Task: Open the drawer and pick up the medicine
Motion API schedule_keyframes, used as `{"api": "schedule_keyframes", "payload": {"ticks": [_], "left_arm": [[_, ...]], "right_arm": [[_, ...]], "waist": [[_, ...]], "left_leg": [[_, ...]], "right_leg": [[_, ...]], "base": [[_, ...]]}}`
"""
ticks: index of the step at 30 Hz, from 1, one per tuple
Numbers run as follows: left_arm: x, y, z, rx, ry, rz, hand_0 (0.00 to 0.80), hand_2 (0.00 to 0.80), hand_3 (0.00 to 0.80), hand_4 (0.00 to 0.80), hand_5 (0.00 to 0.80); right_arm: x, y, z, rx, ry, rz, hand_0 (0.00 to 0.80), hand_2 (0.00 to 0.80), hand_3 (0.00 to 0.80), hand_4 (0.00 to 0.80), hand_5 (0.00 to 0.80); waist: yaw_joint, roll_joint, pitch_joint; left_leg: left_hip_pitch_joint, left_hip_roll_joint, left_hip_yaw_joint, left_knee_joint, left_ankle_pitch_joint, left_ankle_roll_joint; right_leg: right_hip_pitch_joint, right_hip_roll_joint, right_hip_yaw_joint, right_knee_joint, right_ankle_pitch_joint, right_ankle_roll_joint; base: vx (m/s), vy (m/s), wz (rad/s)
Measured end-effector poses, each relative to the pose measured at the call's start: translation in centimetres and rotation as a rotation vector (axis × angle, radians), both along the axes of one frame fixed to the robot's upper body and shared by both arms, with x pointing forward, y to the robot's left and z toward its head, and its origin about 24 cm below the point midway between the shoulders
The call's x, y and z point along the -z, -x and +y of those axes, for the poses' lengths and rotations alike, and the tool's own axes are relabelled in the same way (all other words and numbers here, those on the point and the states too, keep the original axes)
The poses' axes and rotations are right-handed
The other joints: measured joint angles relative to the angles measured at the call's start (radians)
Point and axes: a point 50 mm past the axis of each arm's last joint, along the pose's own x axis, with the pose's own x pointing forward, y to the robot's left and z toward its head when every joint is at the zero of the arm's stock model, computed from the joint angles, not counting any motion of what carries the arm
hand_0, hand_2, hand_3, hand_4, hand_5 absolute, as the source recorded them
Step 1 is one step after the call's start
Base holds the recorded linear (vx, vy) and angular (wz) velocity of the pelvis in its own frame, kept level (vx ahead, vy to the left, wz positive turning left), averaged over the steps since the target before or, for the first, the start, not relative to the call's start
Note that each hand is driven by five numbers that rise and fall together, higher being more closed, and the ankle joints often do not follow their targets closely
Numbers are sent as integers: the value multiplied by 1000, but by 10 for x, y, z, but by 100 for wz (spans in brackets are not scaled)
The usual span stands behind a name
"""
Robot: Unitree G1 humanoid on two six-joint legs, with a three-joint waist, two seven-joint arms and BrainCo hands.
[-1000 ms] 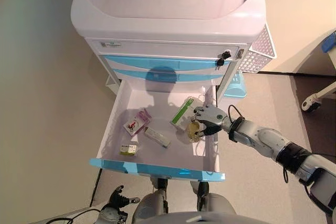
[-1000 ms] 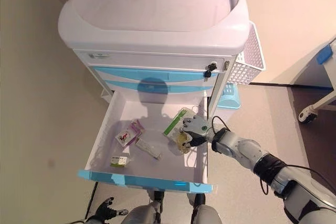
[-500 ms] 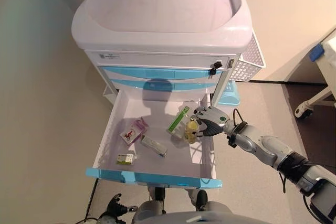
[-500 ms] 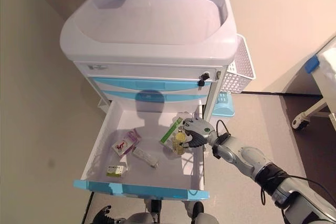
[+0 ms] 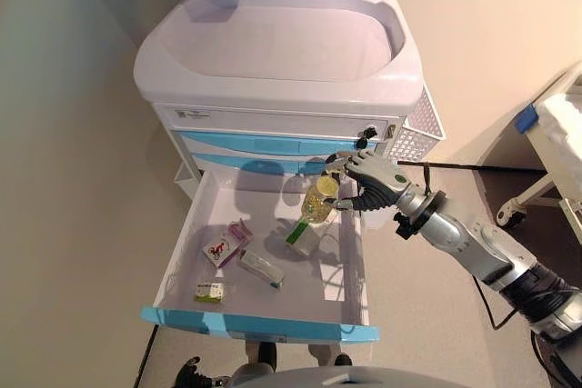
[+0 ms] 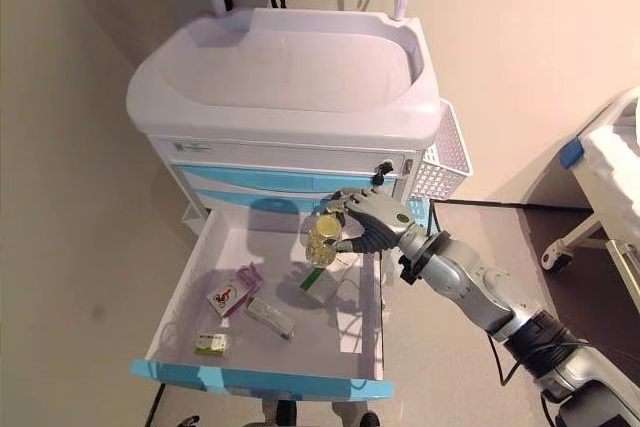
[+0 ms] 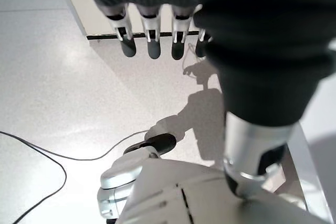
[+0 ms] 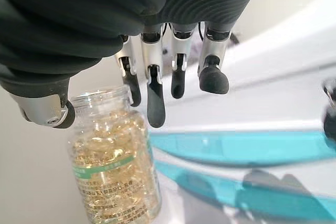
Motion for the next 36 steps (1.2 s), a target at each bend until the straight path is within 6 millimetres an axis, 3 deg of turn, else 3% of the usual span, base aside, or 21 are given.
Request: {"api": "schedule_keyframes", "payload": {"ticks": [5, 21, 28, 36], "left_arm": [[1, 11, 4, -24, -6, 36, 0, 0, 0, 0, 0], [0, 17, 10, -49, -13, 52, 0, 0, 0, 0, 0], [-1, 19, 13, -49, -18, 58, 0, 0, 0, 0, 0], [-1, 19, 16, -46, -20, 59, 0, 0, 0, 0, 0]], "right_arm": [[-10, 1, -4, -14, -44, 27, 800, 800, 800, 800, 800], [-45, -18, -12, 13, -102, -45, 800, 800, 800, 800, 800], [-77, -34, -14, 44, -115, -157, 800, 800, 800, 800, 800], [-115, -59, -30, 164, -127, -271, 800, 800, 800, 800, 800]], "waist": [[3, -20, -15], [26, -60, -16], [35, -76, -10], [59, -91, 4]], "left_leg": [[4, 0, 0, 0, -4, -2], [16, -4, -15, -1, -7, -2], [15, -7, -24, 0, -7, -2], [14, -10, -35, 0, -7, -3]], "right_leg": [[19, 2, -1, -23, 9, 0], [75, 3, -22, -90, 39, 2], [83, 3, -29, -102, 41, 4], [92, 2, -42, -112, 43, 4]], "base": [[0, 0, 0], [2, 1, 2], [2, 1, 2], [-2, -2, 4]]}}
